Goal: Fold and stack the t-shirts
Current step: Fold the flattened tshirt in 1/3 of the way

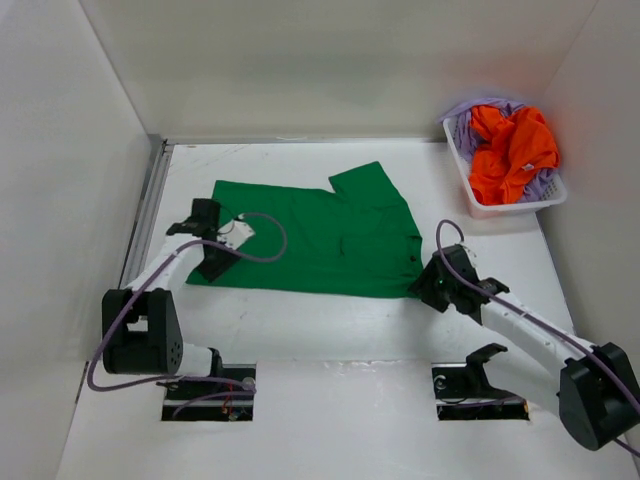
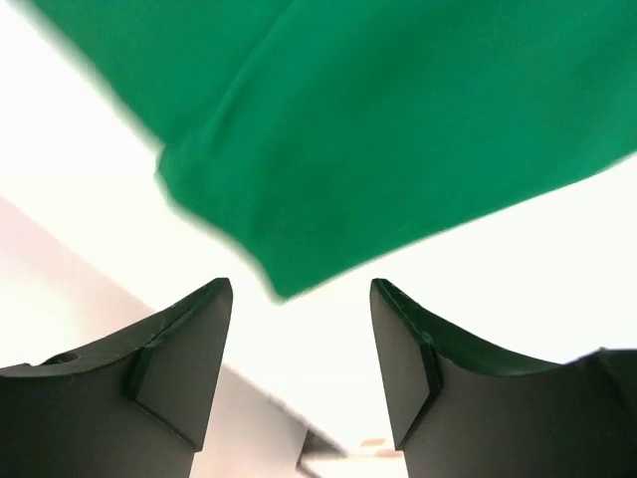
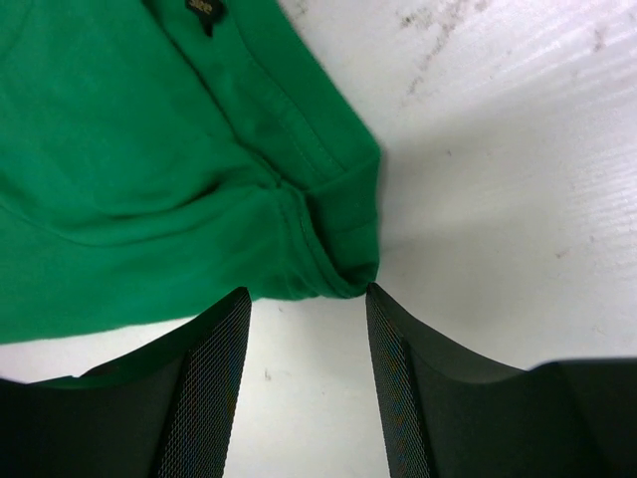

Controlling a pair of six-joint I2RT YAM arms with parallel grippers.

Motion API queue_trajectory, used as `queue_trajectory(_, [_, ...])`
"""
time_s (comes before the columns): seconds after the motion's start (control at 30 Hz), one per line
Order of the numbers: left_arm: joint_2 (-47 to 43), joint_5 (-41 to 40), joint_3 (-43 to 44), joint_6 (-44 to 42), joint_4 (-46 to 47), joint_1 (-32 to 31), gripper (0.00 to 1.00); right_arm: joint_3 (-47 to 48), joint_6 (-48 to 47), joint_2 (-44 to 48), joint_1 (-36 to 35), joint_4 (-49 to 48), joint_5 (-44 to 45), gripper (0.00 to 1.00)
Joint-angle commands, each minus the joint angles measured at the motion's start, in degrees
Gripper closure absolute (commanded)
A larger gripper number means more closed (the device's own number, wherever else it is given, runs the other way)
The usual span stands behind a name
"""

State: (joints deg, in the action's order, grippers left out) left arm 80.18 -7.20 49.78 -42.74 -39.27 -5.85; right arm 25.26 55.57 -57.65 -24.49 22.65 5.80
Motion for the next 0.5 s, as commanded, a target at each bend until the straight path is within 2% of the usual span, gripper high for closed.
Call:
queue_trajectory(0.0, [-0.73, -2.55, -2.67, -11.29, 1.20, 7.28, 0.43, -0.56, 2.26, -0.88, 0.54, -6.47, 0.79, 0.45])
queue_trajectory(0.1, [2.42, -4.13, -2.85, -15.17, 4.10, 12.12, 0.42, -0.91, 2.26, -2.90, 0.37, -8.41, 0.18, 0.45])
queue_trajectory(0.23, [8.57, -4.23, -0.30, -15.18, 5.95, 15.29, 0.42, -1.44, 3.05, -4.49, 0.37, -10.43, 0.09, 0.47])
queue_trajectory(0.4, [14.47, -4.49, 1.28, -13.95, 10.61, 14.51, 0.44, -2.14, 3.05, -4.93, 0.54, -11.58, -0.44, 0.52])
queue_trajectory(0.47, [15.88, -4.23, 1.37, -12.90, 10.97, 13.72, 0.50, -2.32, 2.96, -5.02, 0.72, -11.67, -0.79, 0.58])
